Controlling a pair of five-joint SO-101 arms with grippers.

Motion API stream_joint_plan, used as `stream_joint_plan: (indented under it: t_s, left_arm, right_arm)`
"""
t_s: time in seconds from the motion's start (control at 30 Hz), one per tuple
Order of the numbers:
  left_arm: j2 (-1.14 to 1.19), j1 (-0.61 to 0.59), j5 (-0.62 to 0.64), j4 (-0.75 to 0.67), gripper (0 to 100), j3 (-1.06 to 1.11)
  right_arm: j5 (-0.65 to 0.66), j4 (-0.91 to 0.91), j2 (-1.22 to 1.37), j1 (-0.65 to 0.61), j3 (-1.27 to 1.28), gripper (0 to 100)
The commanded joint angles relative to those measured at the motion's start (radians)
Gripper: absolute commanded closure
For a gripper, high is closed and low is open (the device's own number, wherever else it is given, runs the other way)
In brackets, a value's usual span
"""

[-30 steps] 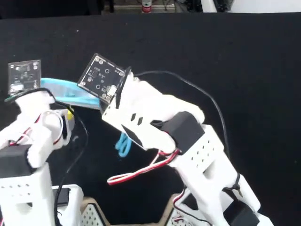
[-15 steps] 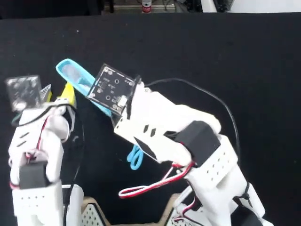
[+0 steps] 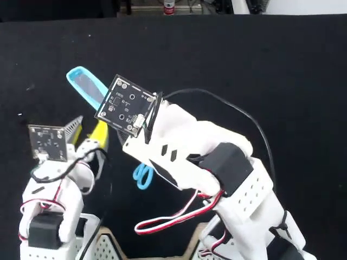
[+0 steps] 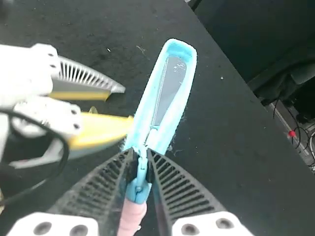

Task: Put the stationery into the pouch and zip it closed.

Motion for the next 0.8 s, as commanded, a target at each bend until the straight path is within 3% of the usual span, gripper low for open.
stream_joint_plan:
  t_s: [0.0,0.23,0.57,0.77]
  left_arm:
    - [-0.025,0.077,-0.006,0.115,82,-0.111]
    - [-0.064,0.220,-0.003,0.221,74,-0.133]
    - [-0.075,0.254,-0.003,0.100,74,-0.048]
    - [-0.075,0.176,-0.005,0.100,74,-0.039]
  right_arm:
    - [0.005,-0.038,-0.035,-0.014,-0.008,98.8]
    - [0.005,-0.029,-0.038,-0.014,-0.007,98.8]
    - [0.006,0.069,-0.036,-0.011,-0.013,98.8]
    - [0.006,0.071,-0.042,-0.009,-0.010,98.8]
